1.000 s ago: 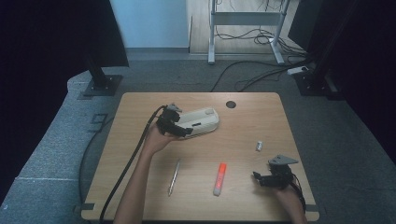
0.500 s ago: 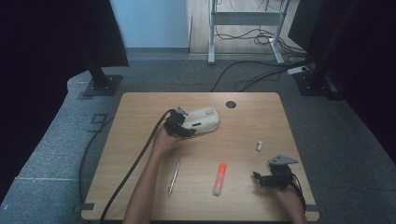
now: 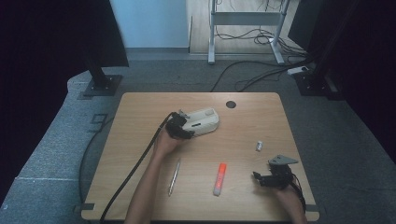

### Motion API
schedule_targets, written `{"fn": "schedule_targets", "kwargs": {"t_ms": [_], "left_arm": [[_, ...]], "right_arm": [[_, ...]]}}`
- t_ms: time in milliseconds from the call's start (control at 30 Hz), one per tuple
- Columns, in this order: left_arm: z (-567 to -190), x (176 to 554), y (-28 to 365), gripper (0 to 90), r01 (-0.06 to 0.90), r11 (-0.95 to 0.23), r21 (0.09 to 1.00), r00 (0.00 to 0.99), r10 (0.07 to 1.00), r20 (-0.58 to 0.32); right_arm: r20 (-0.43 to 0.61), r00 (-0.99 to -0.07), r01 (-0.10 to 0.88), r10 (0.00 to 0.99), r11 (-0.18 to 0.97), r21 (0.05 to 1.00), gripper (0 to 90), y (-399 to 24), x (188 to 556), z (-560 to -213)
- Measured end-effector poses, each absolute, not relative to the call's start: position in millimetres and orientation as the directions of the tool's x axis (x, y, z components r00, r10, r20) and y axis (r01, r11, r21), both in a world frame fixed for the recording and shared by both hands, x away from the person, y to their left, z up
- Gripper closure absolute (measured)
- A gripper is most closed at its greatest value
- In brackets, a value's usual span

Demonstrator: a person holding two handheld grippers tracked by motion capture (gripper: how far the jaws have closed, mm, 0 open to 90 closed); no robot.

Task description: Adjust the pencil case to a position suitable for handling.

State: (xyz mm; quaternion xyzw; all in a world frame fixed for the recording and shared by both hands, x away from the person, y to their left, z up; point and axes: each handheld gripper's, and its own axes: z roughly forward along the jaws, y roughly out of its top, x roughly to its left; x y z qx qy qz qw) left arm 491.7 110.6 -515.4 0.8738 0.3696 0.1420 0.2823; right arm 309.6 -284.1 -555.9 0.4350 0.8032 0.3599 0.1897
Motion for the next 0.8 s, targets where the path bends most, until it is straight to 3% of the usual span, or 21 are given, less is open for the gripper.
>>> {"fn": "schedule_targets", "kwargs": {"t_ms": [800], "left_arm": [[-519, 452, 137, 39.5, 0.563, -0.511, 0.649, 0.71, 0.702, -0.063]], "right_arm": [[0.01, -0.547, 0.565, 0.837, 0.361, 0.742, 13.2, -284, 309, -556]]}}
